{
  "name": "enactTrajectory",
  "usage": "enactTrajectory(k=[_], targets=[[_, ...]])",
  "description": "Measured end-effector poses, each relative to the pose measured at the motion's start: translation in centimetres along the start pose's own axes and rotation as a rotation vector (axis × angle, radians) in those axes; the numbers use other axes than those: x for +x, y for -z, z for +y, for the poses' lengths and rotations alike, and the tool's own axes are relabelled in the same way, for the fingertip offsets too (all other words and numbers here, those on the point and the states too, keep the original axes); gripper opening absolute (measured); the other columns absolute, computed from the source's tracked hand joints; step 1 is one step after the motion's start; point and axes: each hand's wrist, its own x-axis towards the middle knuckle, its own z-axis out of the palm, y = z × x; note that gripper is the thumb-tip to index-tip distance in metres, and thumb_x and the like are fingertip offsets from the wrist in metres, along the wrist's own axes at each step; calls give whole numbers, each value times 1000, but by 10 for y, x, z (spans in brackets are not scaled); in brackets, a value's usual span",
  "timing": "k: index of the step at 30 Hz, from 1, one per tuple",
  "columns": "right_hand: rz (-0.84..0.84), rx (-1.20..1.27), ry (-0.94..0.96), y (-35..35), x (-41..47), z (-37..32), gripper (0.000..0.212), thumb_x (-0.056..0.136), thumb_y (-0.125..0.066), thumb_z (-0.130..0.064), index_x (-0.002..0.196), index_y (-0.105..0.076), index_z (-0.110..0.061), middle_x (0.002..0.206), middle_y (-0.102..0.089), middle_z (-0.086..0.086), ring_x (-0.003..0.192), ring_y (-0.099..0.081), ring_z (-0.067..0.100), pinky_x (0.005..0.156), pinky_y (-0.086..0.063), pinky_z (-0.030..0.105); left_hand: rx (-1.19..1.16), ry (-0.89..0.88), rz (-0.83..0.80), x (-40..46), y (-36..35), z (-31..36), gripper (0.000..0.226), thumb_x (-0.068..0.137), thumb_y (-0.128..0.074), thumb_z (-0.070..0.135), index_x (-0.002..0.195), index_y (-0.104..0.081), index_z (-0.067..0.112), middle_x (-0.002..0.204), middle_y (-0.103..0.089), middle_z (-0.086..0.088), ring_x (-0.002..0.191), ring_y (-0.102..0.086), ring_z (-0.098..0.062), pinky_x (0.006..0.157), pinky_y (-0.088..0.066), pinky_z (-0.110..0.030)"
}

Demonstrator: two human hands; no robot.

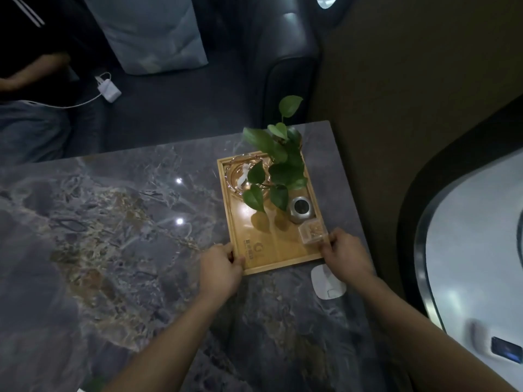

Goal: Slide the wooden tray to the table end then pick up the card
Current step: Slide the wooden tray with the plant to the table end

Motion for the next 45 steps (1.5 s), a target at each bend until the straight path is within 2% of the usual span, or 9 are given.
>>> enactTrajectory(k=[3, 6, 9, 18, 25, 30, 34, 41, 45], targets=[[14, 15, -21, 3, -1, 5, 16, 94, -53, -30, 86, -56, -17, 77, -64, 3, 66, -58, 17, 50, -38, 28, -6, 0, -5, 1, -4, 7, 12, 82, -71, 24, 86, -74, 13, 81, -68, -4, 73, -63, -21, 65, -44, -30], [67, -18, -38, 7, -3, 10, 14, 94, -51, -29, 89, -54, -17, 79, -63, 5, 70, -60, 23, 61, -52, 37, 0, -28, -16, 1, -9, 17, 13, 81, -72, 25, 85, -75, 12, 78, -71, -6, 73, -67, -25, 70, -54, -37], [105, -35, -53, 11, -5, 12, 11, 93, -51, -27, 91, -53, -17, 85, -62, 5, 74, -62, 26, 67, -56, 46, -10, -41, -14, -1, -13, 27, 12, 79, -73, 25, 83, -76, 13, 75, -74, -4, 71, -68, -22, 67, -53, -33], [177, -36, -134, 14, -11, 27, 13, 95, -49, -19, 100, -54, -9, 104, -60, 14, 87, -62, 34, 75, -55, 51, -53, -57, -62, -3, -26, 49, 11, 80, -72, 23, 81, -76, 14, 71, -73, 1, 66, -66, -15, 66, -55, -33], [204, -74, -150, 11, -11, 33, 16, 98, -47, -15, 107, -55, -3, 110, -61, 19, 92, -63, 35, 71, -52, 40, -26, -67, -66, 1, -30, 56, 9, 79, -73, 24, 79, -74, 14, 70, -72, -2, 67, -66, -18, 67, -54, -33], [214, -124, -146, 9, -16, 36, 17, 98, -46, -9, 110, -57, -2, 111, -62, 19, 93, -66, 34, 74, -56, 43, 5, -65, -75, 4, -31, 56, 13, 79, -72, 24, 73, -71, 12, 68, -70, -2, 66, -66, -19, 64, -53, -31], [200, -154, -148, 9, -19, 37, 21, 97, -45, -5, 114, -58, -2, 114, -60, 18, 94, -67, 33, 73, -54, 39, 11, -71, -88, 7, -32, 58, 14, 80, -71, 23, 73, -71, 10, 71, -72, -4, 68, -67, -20, 66, -55, -33], [172, -190, -145, 12, -23, 34, 21, 96, -44, -9, 109, -59, -1, 111, -60, 17, 90, -66, 30, 73, -52, 35, 14, -78, -109, 8, -33, 61, 15, 82, -71, 19, 76, -71, 5, 73, -71, -8, 67, -65, -20, 60, -43, -25], [133, -141, -144, 9, -36, 34, 36, 94, -46, -16, 128, -46, -3, 120, -55, 17, 93, -65, 32, 78, -55, 41, -15, -114, -119, 8, -36, 56, 14, 84, -68, 19, 79, -68, 5, 74, -67, -9, 71, -65, -23, 61, -43, -28]])
